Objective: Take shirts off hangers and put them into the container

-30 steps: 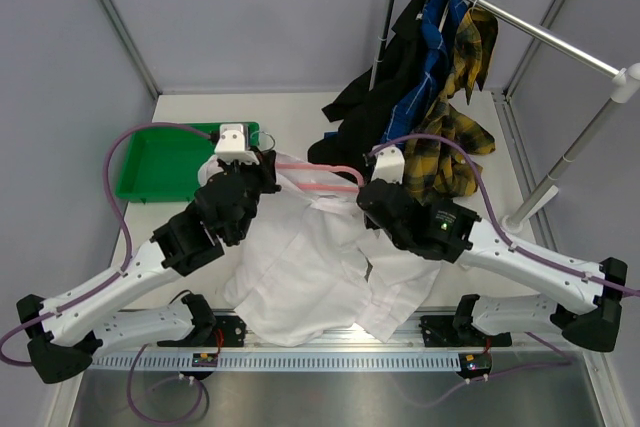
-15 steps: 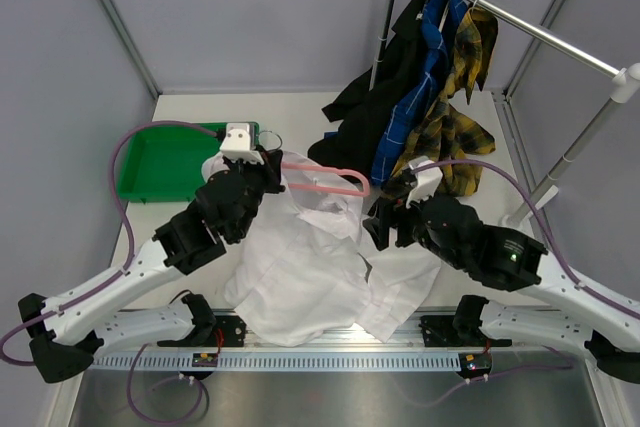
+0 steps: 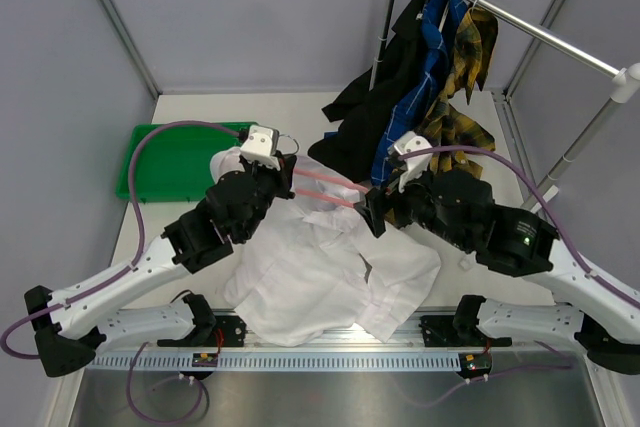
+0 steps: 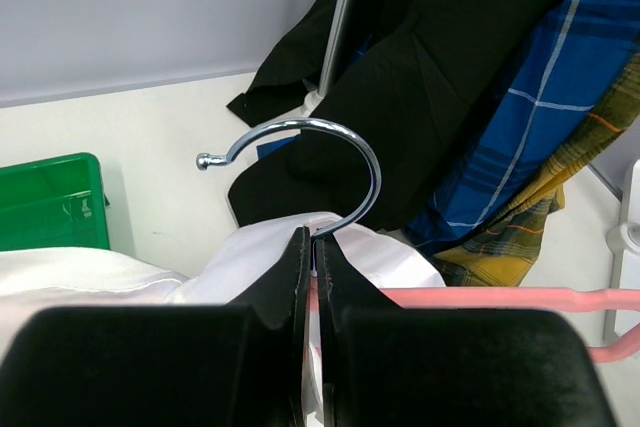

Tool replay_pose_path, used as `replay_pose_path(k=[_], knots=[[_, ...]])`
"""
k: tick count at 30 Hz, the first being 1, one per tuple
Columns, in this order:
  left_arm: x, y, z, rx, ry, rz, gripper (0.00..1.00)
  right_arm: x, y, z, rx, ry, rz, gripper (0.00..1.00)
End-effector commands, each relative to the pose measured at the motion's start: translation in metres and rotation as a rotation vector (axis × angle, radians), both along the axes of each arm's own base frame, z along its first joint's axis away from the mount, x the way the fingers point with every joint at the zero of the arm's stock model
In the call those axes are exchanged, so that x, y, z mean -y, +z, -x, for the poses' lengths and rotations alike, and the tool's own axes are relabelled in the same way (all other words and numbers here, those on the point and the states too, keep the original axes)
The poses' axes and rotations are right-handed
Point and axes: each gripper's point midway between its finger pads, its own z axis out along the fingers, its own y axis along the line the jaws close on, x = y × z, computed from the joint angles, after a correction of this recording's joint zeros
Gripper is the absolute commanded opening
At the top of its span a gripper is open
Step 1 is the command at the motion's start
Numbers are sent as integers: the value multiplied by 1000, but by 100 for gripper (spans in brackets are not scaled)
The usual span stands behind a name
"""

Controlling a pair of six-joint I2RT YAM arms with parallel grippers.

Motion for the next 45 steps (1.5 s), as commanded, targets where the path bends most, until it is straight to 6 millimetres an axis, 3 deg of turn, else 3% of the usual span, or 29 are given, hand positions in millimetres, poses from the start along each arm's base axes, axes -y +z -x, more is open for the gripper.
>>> replay_pose_path(k=[1, 7, 13, 17, 21, 22, 28, 32, 36, 43, 45], knots=[[8, 25, 5, 70, -52, 65, 0, -19, 10, -10, 64, 87, 67, 96], [5, 26, 7, 85, -61, 68, 0, -43, 4, -16, 19, 188, 36, 94], [5, 29, 10, 92, -74, 70, 0, -60, -13, -19, -38, 227, 53, 80], [6, 36, 12, 111, -85, 94, 0, -68, -22, -19, -59, 253, 57, 78], [4, 37, 13, 115, -85, 94, 0, -72, -28, -22, -71, 251, 67, 67], [4, 37, 13, 115, -85, 94, 0, -72, -28, -22, -71, 251, 65, 58], [5, 34, 12, 113, -86, 82, 0, -69, -23, -22, -59, 243, 47, 34], [6, 33, 11, 112, -87, 78, 0, -67, -24, -22, -59, 232, 41, 2], [8, 32, 11, 110, -95, 80, 0, -69, -31, -19, -80, 247, 41, 0], [10, 34, 14, 110, -115, 84, 36, -74, -37, -14, -119, 251, -9, 0], [8, 36, 16, 107, -118, 94, 51, -75, -38, -14, -120, 249, -18, 0]])
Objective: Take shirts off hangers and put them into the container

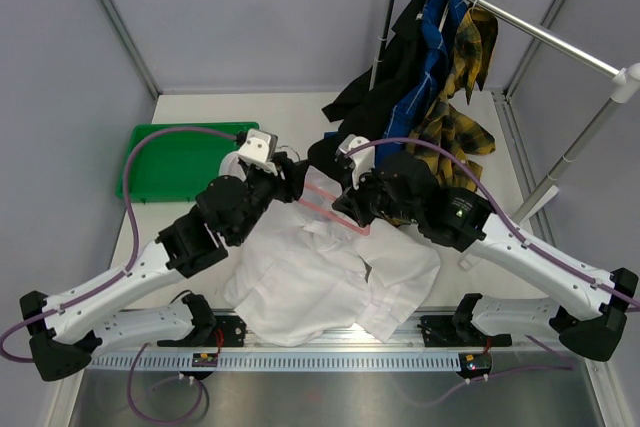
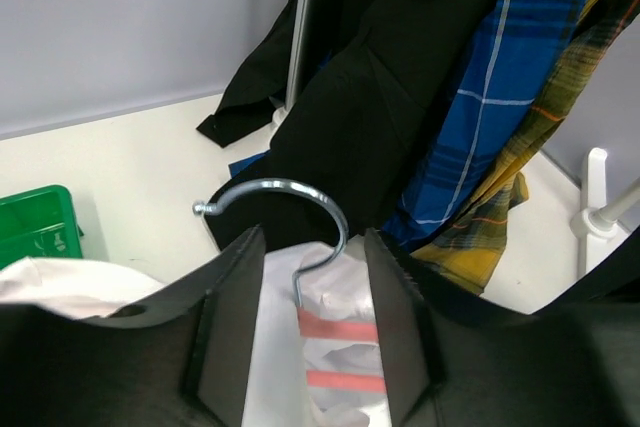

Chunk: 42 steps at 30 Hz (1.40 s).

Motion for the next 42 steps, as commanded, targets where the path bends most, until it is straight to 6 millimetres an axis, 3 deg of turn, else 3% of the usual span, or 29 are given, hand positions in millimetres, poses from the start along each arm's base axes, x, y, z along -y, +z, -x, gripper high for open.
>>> replay_pose_path(k=[1, 6, 7, 9, 17, 28, 36, 42], knots=[[-1, 31, 7, 53, -26, 98, 54, -5, 22, 1, 21, 3, -99, 0], [-11, 29, 15, -11, -26, 82, 79, -1, 23, -3, 32, -25, -109, 0], [-15, 33, 18, -17, -22, 95, 81, 0, 23, -4, 37, -38, -109, 0], [-19, 24, 22, -67, -18, 85, 82, 2, 28, -4, 46, -43, -122, 0], [-32, -8, 28, -202, 42, 57, 82, 9, 43, -16, 94, -113, -141, 0], [-11, -26, 15, -247, 51, 11, 82, 6, 48, -16, 95, -104, -153, 0], [-37, -39, -12, -236, 310, -30, 70, 2, 44, -7, 63, -62, -164, 0], [-41, -48, -21, -241, 397, -59, 63, 3, 49, 2, 51, -37, -192, 0]])
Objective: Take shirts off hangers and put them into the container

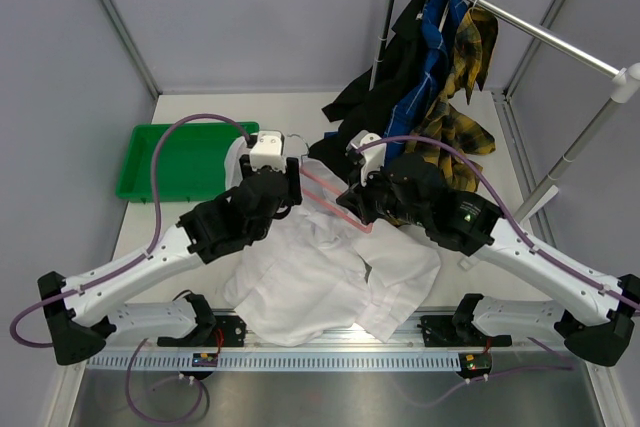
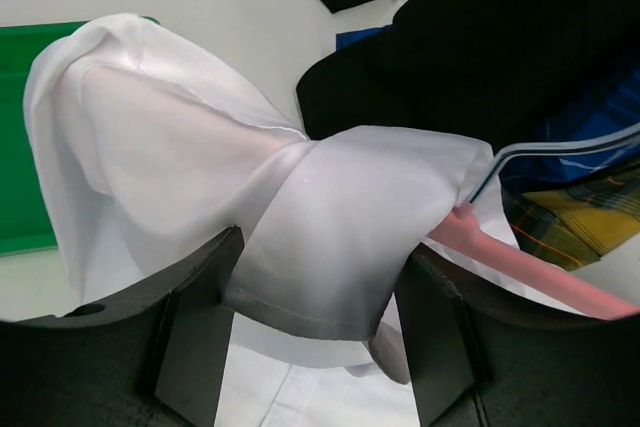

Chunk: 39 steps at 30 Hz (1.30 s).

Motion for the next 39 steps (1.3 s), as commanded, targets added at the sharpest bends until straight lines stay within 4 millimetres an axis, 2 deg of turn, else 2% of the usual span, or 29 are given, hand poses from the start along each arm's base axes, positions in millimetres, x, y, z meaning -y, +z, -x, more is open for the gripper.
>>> replay_pose_path(k=[1, 7, 10, 11, 14, 15, 16, 27, 33, 39], knots=[[-9, 23, -11, 62, 123, 49, 62, -6, 43, 6, 55, 42, -140, 0], [-13, 25, -17, 85, 172, 49, 49, -1, 47, 16, 46, 62, -167, 0], [-11, 27, -19, 94, 179, 55, 37, 2, 48, 19, 43, 67, -173, 0], [-12, 29, -20, 100, 185, 56, 30, 3, 48, 21, 43, 68, -176, 0], [-13, 34, -22, 117, 197, 58, 15, 7, 48, 24, 40, 68, -180, 0], [-14, 35, -22, 121, 204, 55, 4, 7, 48, 24, 36, 65, -182, 0], [-17, 38, -23, 127, 215, 51, 0, 9, 49, 25, 40, 62, -185, 0], [-52, 50, -29, 166, 334, 14, 0, 31, 32, 38, 10, 45, -158, 0], [-52, 49, -31, 163, 333, 14, 0, 48, 24, 49, -5, 41, -128, 0], [-48, 46, -31, 154, 315, 22, 0, 76, 22, 62, -11, 8, -107, 0]])
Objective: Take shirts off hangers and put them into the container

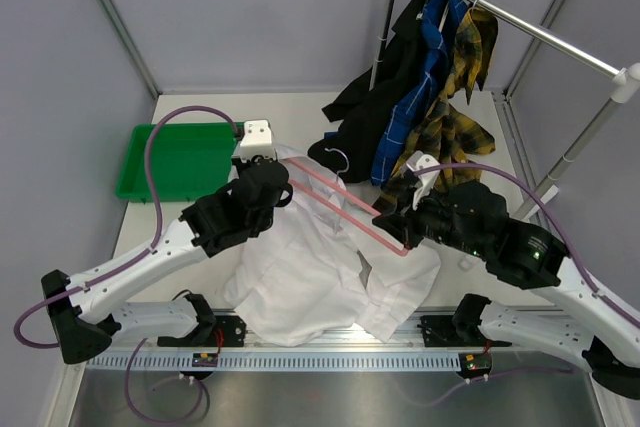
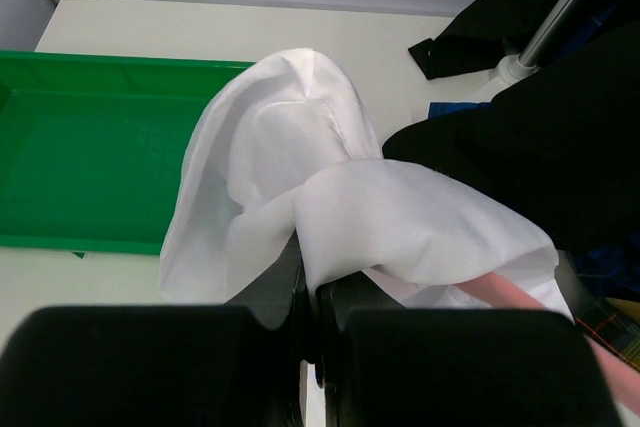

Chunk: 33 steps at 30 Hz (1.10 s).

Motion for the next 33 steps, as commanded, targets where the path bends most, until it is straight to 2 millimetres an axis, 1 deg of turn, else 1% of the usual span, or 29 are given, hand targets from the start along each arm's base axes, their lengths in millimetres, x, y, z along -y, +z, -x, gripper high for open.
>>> replay_pose_path(k=[1, 3, 4, 6, 7, 8, 13, 15, 16, 18, 20, 21, 22, 23, 24, 25, 27, 28, 30, 33], knots=[[-9, 27, -6, 74, 70, 80, 0, 23, 10, 10, 16, -29, -21, 0], [-6, 25, -6, 66, 58, 84, 0, 34, 8, 12, 10, -54, -3, 0], [-5, 24, -6, 62, 55, 84, 0, 39, 11, 14, 19, -64, -10, 0], [-2, 21, -6, 54, 48, 86, 0, 49, 8, 16, 15, -86, 9, 0], [-2, 20, -6, 51, 46, 84, 0, 54, 12, 18, 23, -93, 0, 0], [0, 18, -6, 46, 39, 84, 0, 59, 10, 19, 18, -105, 15, 0], [2, 10, -7, 32, 37, 70, 0, 74, 15, 28, 30, -107, 9, 0], [3, 8, -7, 29, 31, 72, 0, 80, 13, 29, 24, -122, 19, 0], [5, 7, -7, 24, 21, 72, 0, 83, 16, 30, 30, -128, 11, 0], [8, 2, -7, 15, 5, 71, 0, 91, 16, 30, 31, -155, 15, 0], [16, -3, -6, -5, -33, 80, 0, 100, 21, 32, 45, -177, 2, 0], [18, -8, -4, -22, -49, 74, 4, 102, 23, 32, 50, -181, 0, 0], [25, -12, -3, -42, -80, 92, 19, 108, 26, 32, 61, -195, -1, 0], [28, -17, -1, -60, -94, 94, 19, 109, 27, 32, 62, -201, 4, 0], [30, -21, 1, -79, -107, 92, 30, 111, 29, 32, 65, -207, 4, 0], [34, -28, 3, -101, -127, 102, 33, 115, 36, 32, 77, -217, -8, 0], [36, -36, 6, -127, -137, 99, 39, 121, 43, 31, 92, -240, -22, 0], [36, -43, 7, -143, -142, 98, 42, 123, 52, 32, 112, -244, -54, 0], [37, -49, 9, -157, -148, 98, 48, 128, 60, 31, 137, -264, -78, 0], [39, -57, 12, -178, -162, 99, 54, 136, 73, 28, 169, -304, -113, 0]])
